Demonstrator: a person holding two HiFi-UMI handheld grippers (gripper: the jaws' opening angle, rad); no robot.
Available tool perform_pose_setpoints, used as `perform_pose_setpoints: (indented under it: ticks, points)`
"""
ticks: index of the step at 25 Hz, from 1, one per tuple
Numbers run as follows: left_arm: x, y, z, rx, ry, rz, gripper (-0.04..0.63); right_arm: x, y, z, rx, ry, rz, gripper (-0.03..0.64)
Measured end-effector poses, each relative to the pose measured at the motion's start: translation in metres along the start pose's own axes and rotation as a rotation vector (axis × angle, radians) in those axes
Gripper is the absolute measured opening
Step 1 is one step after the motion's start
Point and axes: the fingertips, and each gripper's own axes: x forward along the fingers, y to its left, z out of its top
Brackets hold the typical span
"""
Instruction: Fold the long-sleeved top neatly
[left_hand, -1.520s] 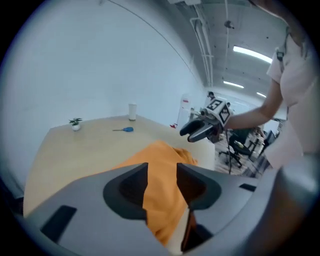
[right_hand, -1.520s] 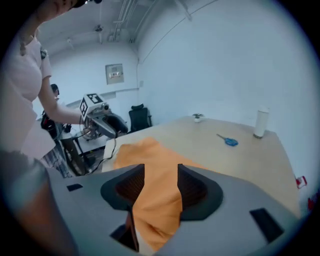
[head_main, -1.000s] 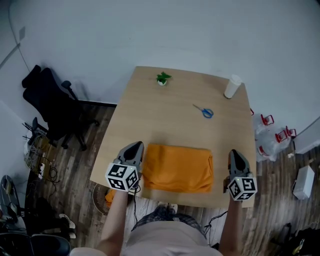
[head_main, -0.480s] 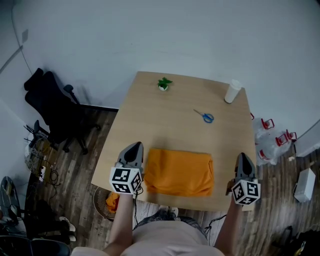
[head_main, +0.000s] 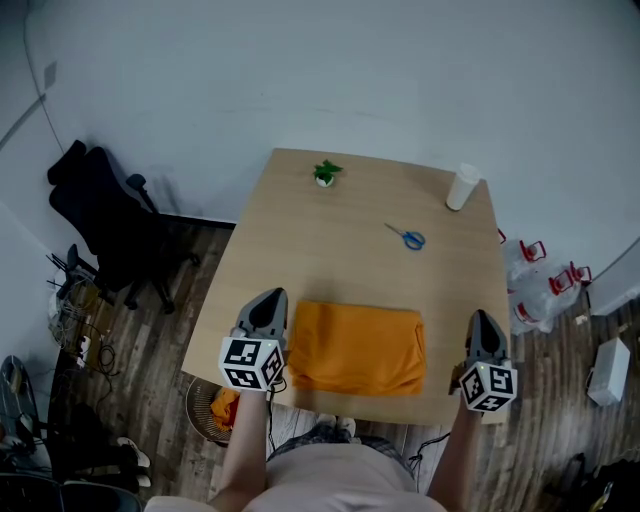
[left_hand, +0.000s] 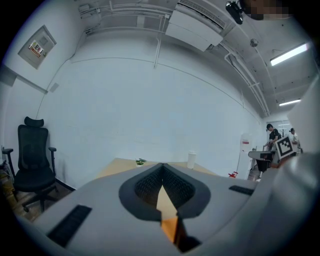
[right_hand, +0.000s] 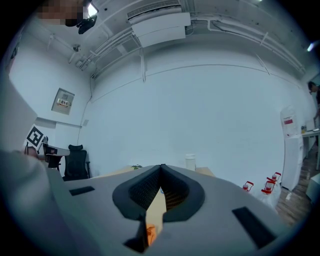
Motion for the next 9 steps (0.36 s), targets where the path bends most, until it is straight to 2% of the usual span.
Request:
perform_pose_setpoints:
  ticks: [9]
  points:
    - [-0.0014,-0.0002,-0.0015,-0.02,0.003,-0.006,0.002,0.0016,0.0032,-0.0018,-0.006,0.014,0.001,0.008]
